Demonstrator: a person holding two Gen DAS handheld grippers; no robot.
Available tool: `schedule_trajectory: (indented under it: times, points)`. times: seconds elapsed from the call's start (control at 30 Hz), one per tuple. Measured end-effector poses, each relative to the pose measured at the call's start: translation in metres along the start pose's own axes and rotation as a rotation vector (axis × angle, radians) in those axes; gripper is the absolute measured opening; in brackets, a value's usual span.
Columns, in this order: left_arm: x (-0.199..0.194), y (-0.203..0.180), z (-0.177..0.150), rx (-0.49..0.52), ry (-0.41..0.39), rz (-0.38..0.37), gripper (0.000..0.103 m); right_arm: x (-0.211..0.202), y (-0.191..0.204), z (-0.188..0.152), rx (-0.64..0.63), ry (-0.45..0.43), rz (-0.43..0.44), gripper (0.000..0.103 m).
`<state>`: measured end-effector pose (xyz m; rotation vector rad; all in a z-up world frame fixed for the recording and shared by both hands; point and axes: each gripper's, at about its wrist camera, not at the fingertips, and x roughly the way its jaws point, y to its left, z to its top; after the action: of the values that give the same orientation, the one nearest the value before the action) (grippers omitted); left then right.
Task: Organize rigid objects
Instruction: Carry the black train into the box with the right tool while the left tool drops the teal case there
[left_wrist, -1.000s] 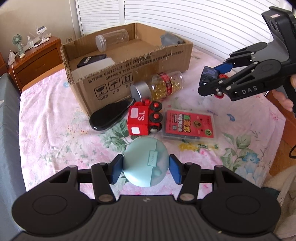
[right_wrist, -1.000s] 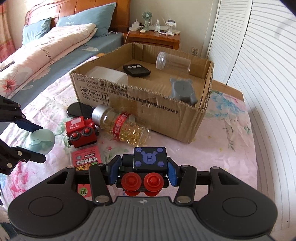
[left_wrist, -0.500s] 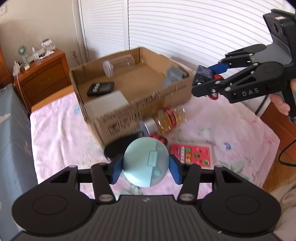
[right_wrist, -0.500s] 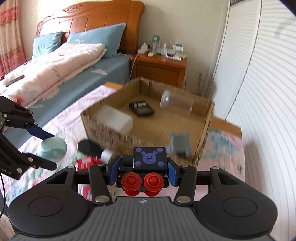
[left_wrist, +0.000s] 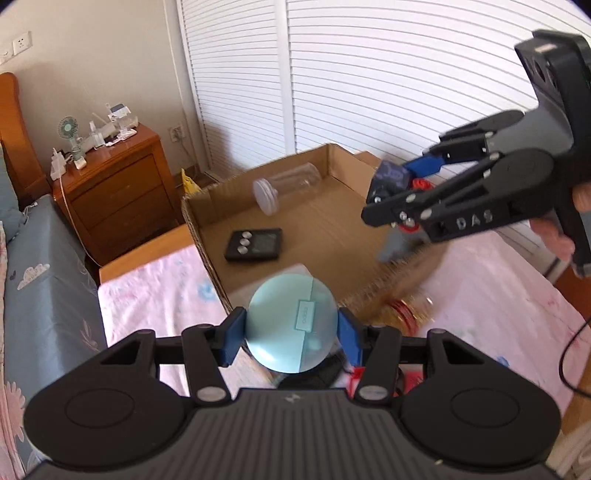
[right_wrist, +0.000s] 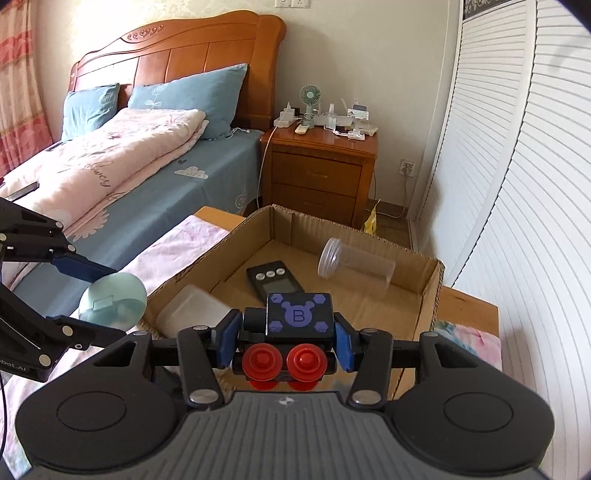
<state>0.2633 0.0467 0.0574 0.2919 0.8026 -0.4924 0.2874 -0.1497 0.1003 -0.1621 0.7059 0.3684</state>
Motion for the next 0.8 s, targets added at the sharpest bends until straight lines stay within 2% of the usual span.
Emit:
schedule_trajectory:
  times: [0.1,0.17,0.27,0.33,0.6,0.8]
  points:
    - [0.008,0.005,0.010,-0.005,0.004,0.004,0.052,0.011,-0.004,0.004,0.012,-0.012,-0.015,0.059]
    - [0.013,0.009,0.015,-0.010,0.007,0.004,0.052,0.016,-0.007,0.005,0.032,-0.007,-0.023,0.082]
    - [0.018,0.010,0.021,-0.010,0.005,0.009,0.052,0.014,-0.009,0.001,0.059,-0.020,-0.024,0.097]
    - [0.020,0.011,0.025,-0.010,0.002,0.007,0.052,0.008,-0.010,-0.003,0.077,-0.022,-0.030,0.103]
    - [0.033,0.008,0.043,-0.006,-0.001,0.005,0.052,-0.016,-0.005,-0.029,0.140,0.010,-0.094,0.103]
    - [0.054,-0.002,0.066,0.001,0.009,-0.011,0.052,-0.037,0.000,-0.051,0.185,-0.012,-0.155,0.103]
